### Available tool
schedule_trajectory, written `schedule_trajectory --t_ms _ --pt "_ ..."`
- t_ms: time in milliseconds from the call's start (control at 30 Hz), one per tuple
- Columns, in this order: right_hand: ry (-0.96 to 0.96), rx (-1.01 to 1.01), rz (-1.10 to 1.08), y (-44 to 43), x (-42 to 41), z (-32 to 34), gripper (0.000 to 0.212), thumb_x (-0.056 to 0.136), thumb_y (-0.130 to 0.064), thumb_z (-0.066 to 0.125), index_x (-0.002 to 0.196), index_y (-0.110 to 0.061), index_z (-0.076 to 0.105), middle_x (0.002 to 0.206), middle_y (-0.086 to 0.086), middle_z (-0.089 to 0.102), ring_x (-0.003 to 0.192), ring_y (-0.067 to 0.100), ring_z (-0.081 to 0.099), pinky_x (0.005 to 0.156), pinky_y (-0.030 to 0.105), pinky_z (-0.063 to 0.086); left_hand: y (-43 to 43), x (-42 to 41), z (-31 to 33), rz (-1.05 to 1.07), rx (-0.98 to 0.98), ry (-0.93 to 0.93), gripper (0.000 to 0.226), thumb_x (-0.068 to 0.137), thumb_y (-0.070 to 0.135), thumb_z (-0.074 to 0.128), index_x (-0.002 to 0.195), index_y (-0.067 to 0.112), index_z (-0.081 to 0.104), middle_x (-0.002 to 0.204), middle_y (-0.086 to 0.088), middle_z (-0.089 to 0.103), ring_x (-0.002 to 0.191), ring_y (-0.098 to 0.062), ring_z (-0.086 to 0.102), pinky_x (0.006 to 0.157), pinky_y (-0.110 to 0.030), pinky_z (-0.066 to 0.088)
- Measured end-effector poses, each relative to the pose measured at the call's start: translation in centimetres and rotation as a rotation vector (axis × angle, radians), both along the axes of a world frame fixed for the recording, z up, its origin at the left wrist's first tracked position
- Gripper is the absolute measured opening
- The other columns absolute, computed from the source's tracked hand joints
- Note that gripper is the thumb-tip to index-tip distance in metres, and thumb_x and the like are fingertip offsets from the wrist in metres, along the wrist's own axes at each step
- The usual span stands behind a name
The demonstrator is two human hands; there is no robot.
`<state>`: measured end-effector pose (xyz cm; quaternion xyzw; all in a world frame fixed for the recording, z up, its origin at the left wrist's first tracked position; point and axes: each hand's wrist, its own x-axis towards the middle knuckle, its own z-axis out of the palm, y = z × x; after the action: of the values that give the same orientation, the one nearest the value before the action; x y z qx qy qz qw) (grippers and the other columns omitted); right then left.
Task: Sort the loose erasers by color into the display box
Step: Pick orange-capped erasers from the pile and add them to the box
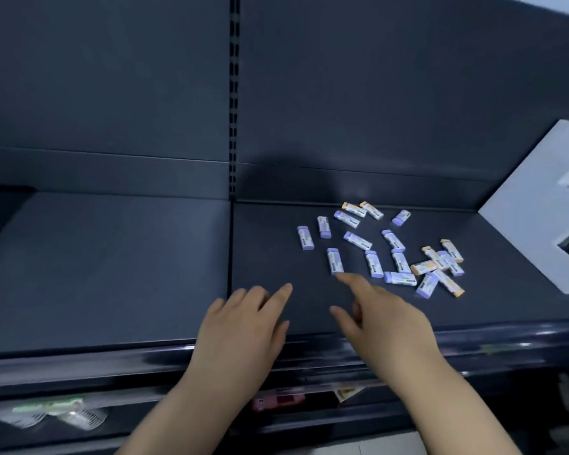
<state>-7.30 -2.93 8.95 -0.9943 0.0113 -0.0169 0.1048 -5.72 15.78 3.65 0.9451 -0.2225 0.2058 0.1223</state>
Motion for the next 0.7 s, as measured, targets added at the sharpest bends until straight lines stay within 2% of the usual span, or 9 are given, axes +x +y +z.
schedule_trajectory --t_ms 200,367,500,700 --pt "-0.026 0.027 -0.047 -1.4 1.7 -0.4 0.047 0.094 -0.05 0.039 0.138 -0.043 0.024 0.091 -0.013 0.049 0.094 0.01 0.056 0.073 0.024 0.044 -1.5 3.4 0.5 -0.047 0.013 -0.038 0.051 0.068 0.03 0.077 0.115 0.017 0.066 0.077 0.002 0.06 0.063 -0.02 0.057 0.052 -0.033 0.044" --pt "-0.056 0.062 -0.13 -2.8 2.7 -0.3 0.048 0.091 -0.05 0.045 0.136 -0.044 0.029 0.084 -0.015 0.046 0.081 0.011 0.054 0.069 0.025 0.043 -3.2 6.9 1.3 -0.103 0.026 -0.042 0.051 0.067 0.032 0.078 0.114 0.019 0.066 0.076 0.003 0.061 0.063 -0.019 0.058 0.052 -0.033 0.046" --pt "-0.064 0.053 -0.216 -4.6 3.0 -0.8 0.047 0.092 -0.05 0.044 0.135 -0.044 0.029 0.086 -0.016 0.045 0.09 0.011 0.058 0.071 0.025 0.045 -5.1 8.5 1.3 -0.15 0.039 -0.045 0.051 0.067 0.032 0.078 0.114 0.019 0.065 0.078 0.002 0.061 0.065 -0.021 0.059 0.053 -0.034 0.045" --pt "-0.062 0.081 -0.236 -7.6 4.1 -1.2 0.042 0.091 -0.048 0.046 0.131 -0.045 0.034 0.087 -0.014 0.052 0.09 0.012 0.059 0.073 0.027 0.048 -7.9 9.2 0.7 -0.169 0.076 0.007 0.051 0.065 0.033 0.078 0.113 0.02 0.067 0.078 0.003 0.062 0.064 -0.02 0.06 0.053 -0.033 0.045"
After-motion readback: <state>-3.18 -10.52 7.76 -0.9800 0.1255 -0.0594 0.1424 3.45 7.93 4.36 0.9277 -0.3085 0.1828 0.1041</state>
